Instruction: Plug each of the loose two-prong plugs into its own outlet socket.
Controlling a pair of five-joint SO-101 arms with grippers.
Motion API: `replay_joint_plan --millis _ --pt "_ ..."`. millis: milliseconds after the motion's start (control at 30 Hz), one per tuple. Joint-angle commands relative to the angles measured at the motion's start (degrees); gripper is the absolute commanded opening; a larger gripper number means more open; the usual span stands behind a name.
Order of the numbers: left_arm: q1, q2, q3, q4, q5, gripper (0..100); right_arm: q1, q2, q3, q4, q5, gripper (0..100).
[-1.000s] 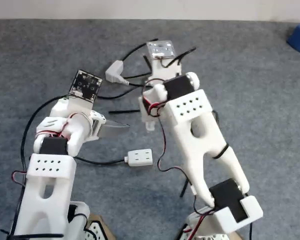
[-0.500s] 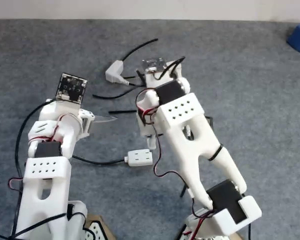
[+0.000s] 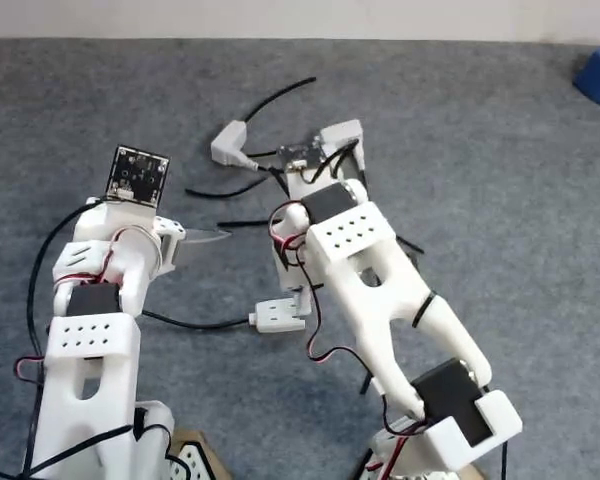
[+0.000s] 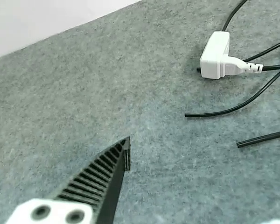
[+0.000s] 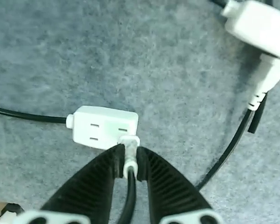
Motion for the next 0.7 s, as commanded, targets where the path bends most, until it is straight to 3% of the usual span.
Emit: replay_joint_plan --millis 0,667 --pt "-0.4 -0.84 -0.48 -1.05 -1.76 56 -0.66 -1.19 -0.13 -0.66 -0.44 0.6" --pt "-1.36 -1.1 -0.48 -1.14 -3.25 56 -2.77 -1.01 0.4 -3.82 -1.32 0.6"
